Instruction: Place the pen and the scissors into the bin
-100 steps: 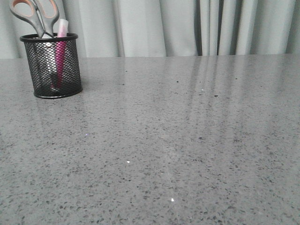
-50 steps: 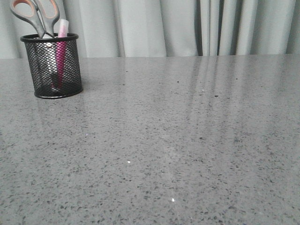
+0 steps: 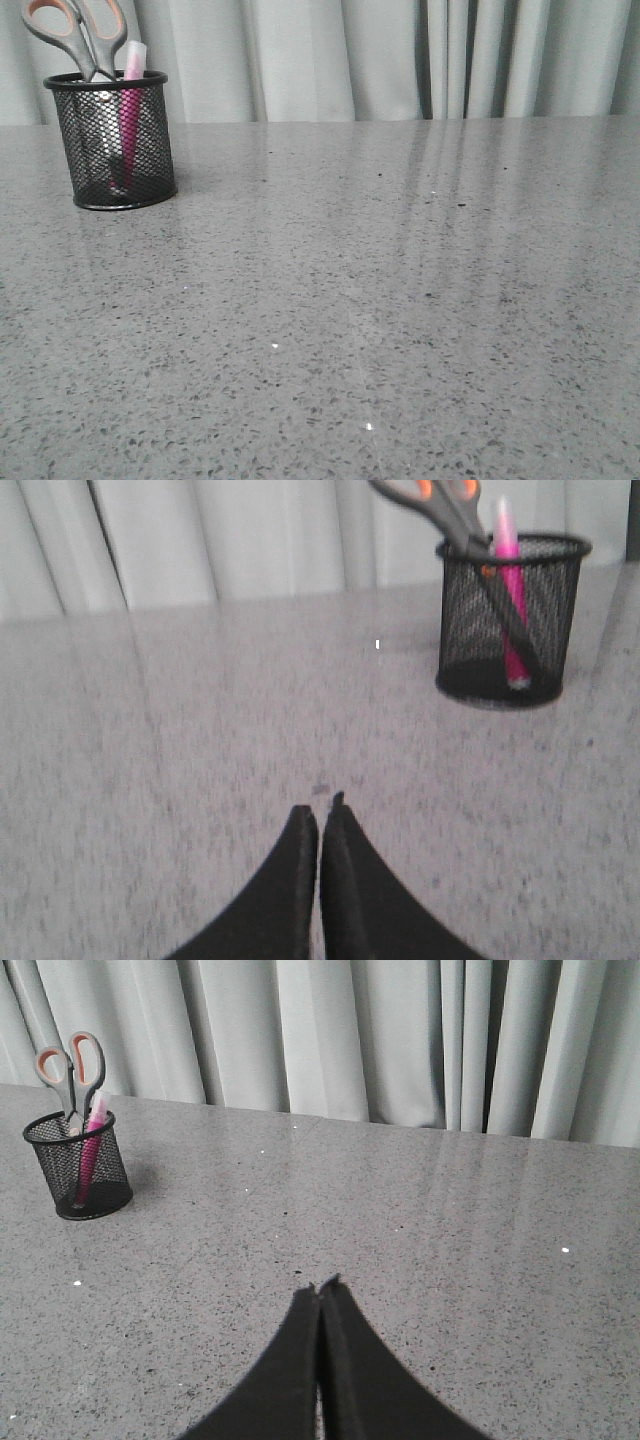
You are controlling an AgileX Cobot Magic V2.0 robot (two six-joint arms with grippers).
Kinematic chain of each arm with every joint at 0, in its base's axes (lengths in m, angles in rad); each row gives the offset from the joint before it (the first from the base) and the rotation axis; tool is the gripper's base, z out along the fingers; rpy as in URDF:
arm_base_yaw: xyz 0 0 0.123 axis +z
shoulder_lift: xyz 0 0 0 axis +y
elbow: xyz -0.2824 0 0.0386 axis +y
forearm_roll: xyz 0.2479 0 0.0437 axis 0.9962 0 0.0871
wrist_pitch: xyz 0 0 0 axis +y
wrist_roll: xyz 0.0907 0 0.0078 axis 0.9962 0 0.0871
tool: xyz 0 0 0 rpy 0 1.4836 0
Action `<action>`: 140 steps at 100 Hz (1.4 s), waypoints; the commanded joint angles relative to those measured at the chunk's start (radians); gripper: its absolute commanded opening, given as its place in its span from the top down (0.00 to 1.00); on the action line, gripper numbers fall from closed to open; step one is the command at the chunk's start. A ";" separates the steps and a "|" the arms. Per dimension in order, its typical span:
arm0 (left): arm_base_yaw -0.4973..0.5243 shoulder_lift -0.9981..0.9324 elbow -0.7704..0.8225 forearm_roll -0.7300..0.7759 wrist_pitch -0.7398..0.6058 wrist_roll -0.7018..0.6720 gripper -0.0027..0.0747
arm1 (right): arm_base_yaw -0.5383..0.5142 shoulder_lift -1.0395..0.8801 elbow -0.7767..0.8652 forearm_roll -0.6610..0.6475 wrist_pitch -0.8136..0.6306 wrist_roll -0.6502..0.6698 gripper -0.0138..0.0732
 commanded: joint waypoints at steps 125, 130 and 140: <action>0.028 -0.041 0.044 -0.005 0.064 -0.071 0.99 | -0.011 0.014 0.086 -0.271 -0.159 -0.008 0.92; 0.028 -0.041 0.044 -0.005 0.064 -0.071 0.99 | -0.023 0.014 0.128 -0.303 -0.240 -0.008 0.92; 0.028 -0.041 0.044 -0.005 0.064 -0.071 0.99 | -0.077 0.019 0.209 -0.167 -0.291 -0.008 0.92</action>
